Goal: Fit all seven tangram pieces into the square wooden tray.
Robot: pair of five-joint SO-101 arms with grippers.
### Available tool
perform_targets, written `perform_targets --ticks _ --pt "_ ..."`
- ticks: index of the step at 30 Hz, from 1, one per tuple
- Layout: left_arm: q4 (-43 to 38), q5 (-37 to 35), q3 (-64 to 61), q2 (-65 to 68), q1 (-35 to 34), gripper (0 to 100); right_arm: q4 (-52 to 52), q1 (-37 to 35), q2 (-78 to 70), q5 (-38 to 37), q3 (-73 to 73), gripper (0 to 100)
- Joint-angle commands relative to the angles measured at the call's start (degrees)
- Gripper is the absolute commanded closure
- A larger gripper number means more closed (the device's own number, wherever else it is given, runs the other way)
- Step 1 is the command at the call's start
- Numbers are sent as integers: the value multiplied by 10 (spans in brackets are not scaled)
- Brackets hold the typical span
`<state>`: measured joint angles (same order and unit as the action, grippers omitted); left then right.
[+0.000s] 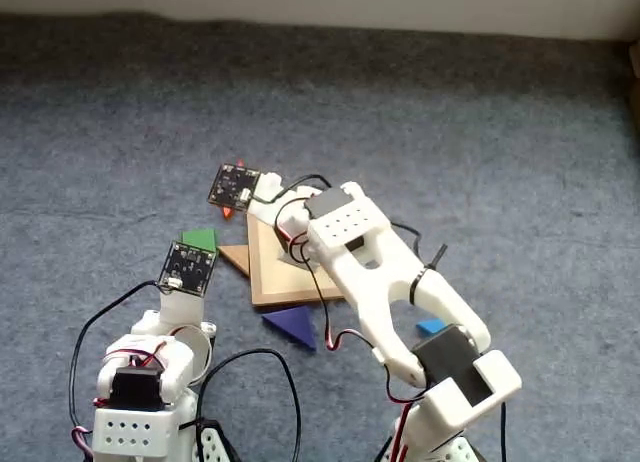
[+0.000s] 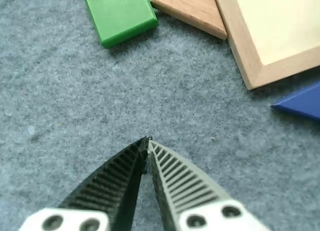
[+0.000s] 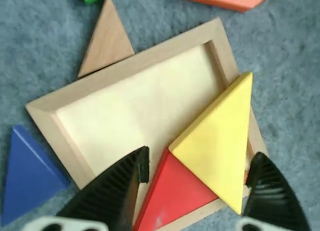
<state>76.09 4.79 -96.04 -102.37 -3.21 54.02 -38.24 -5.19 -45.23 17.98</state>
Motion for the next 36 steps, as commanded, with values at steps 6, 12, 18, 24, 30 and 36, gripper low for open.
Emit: perform_targets --ticks 6,12,18,24,30,36 --pt "4 -4 -11 -16 -2 995 98 29 38 45 -73 979" --pt "4 -4 -11 -16 -2 995 110 92 36 239 -149 995" --pt "4 -4 -11 -16 -2 995 55 97 33 415 -132 992" --pt "4 -4 -11 -16 -2 995 -102 98 32 502 -32 992" --pt "4 -4 -11 -16 -2 995 -223 95 32 507 64 992" --pt "4 -4 -11 -16 -2 995 -230 73 21 505 87 992"
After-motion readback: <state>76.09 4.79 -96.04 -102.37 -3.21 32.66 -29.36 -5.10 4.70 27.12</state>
